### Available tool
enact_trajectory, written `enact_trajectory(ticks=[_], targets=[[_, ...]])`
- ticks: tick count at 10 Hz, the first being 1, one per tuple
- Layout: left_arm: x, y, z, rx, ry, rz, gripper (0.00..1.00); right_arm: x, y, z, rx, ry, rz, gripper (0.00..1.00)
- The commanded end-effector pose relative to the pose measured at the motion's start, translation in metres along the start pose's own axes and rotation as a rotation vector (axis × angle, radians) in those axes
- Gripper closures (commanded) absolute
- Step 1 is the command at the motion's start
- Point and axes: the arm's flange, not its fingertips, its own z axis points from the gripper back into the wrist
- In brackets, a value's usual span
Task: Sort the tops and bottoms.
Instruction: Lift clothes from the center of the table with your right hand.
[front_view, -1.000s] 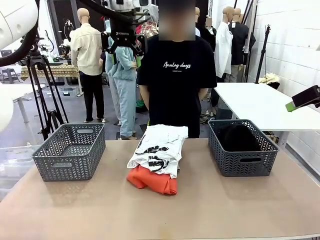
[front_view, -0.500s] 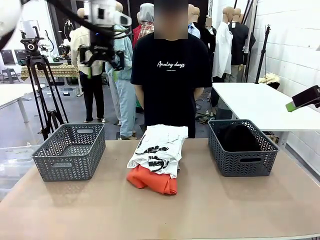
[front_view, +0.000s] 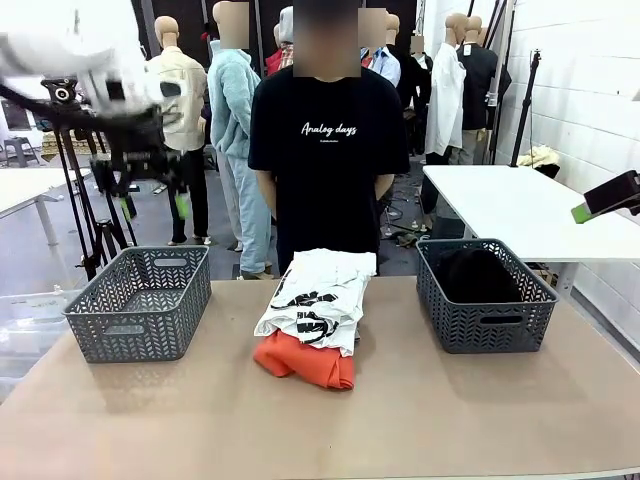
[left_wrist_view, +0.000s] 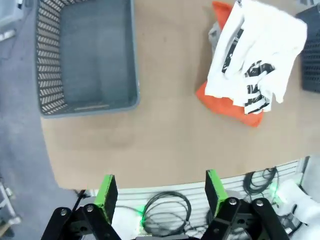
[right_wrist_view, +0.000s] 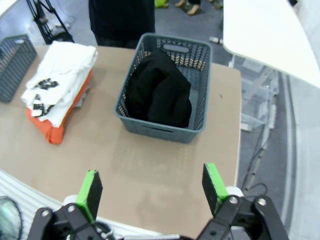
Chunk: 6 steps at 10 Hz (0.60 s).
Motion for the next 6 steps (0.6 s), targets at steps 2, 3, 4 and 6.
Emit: enact_trajectory(ticks=[2,3,4,6], targets=[[-0.058,0.004,-0.038,0.077,-0.218,0.034,0.09,0.000,0.001,-0.002,0.000,0.007,0.002,0.00],[-0.060,0.007,-0.022,0.109,-0.284,0.037,0.09,0.000,0.001,-0.002,0.000,0.007,0.002,0.00],[-0.062,0.013,-0.005,0.164,-0.366,0.057,0.09,0.000,0.001,-0.002,0.000,0.007,0.002,0.00],[-0.050,0.011,0.035,0.039,-0.430,0.170,0.09,0.000,0.001,-0.002,0.000,0.007,0.002,0.00]])
